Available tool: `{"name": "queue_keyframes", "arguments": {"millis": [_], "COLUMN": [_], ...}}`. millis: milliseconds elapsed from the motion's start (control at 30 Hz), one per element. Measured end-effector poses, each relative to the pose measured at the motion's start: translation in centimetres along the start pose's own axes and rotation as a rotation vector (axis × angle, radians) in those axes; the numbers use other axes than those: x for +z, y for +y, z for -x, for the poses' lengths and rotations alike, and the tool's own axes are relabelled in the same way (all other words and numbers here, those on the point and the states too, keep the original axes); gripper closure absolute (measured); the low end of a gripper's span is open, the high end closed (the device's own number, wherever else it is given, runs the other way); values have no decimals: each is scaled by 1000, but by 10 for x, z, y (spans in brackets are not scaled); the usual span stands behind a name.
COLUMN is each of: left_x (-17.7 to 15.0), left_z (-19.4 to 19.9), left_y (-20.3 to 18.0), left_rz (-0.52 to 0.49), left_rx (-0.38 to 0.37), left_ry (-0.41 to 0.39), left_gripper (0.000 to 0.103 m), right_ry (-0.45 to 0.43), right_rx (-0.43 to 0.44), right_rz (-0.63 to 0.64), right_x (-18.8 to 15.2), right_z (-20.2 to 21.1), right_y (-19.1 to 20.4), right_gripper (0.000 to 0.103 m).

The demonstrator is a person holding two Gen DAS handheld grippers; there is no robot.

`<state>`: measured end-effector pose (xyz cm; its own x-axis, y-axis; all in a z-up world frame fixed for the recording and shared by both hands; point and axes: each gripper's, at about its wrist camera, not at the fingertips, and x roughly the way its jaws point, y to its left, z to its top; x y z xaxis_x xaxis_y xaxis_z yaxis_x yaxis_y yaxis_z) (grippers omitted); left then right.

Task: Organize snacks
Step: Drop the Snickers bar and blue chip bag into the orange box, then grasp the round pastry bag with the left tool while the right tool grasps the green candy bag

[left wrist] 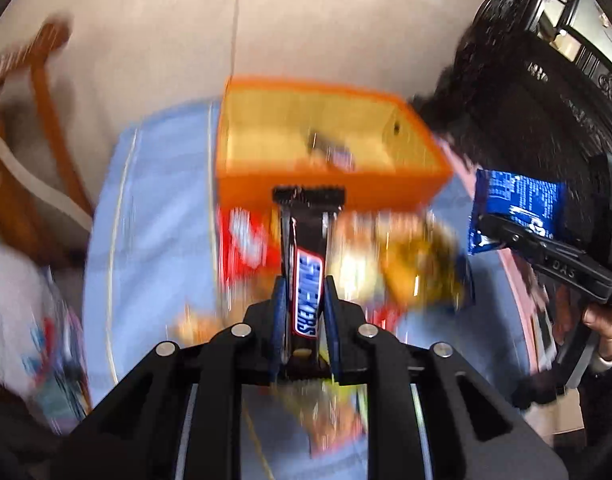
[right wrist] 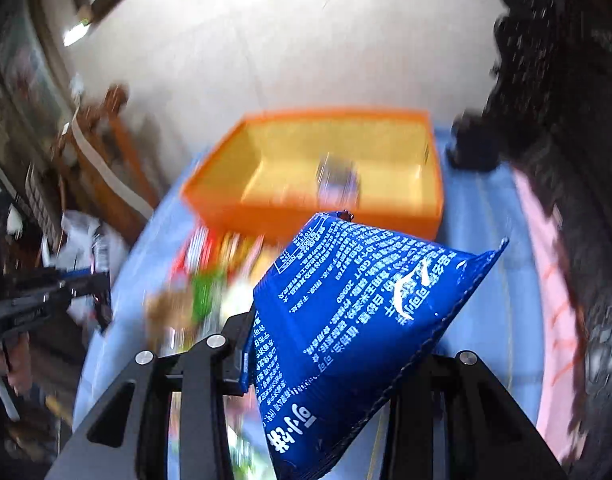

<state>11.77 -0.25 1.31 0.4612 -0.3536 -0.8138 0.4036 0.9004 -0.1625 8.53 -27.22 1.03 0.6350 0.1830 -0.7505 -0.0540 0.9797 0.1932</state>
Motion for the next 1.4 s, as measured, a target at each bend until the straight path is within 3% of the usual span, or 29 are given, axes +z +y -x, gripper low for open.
{"name": "queue_keyframes", "arguments": {"millis": [133,267,500,533,567,600,633,833,967,1167,1400], "left_x": [75,118,134,132,131,130,129,108,76,2,-61], "left_z": [-27,-70,-144,-147,-146,-144,-139,-112,-94,-69,-74], "left_y": [-10,-8,5,7,9,11,12,22,25,47,61], "left_rz": [-22,7,77,90,99,107,109,109,58,112,233], "left_rx": [4,8,33,31,38,55,77,87,145,174,101], "left_ry": [-45,-16,75,77,74,61,33,0,14,82,190], "left_gripper": [86,86,86,68,52,26,17,17,17,15,14], "right_ry": [-83,-62,81,101,104,79,40,-48,-98,13,134], "right_rx": [-7,-40,-83,-92,-99,-104,-104,-136,-191,-224,-208], "right_rz": [-78,-156,-173,-179,-186,-196,-197,-163,-167,-136,-175], "right_x": [60,96,107,107,105,104,103,82,42,-33,-101], "right_z": [-20,-62,-153,-160,-161,-159,-153,-112,-69,-37,-25], "right_y": [-18,-45,-61,-62,-62,-62,-61,-53,-53,-45,-29], "right_gripper": [65,65,61,52,36,31,25,17,8,6,6]}}
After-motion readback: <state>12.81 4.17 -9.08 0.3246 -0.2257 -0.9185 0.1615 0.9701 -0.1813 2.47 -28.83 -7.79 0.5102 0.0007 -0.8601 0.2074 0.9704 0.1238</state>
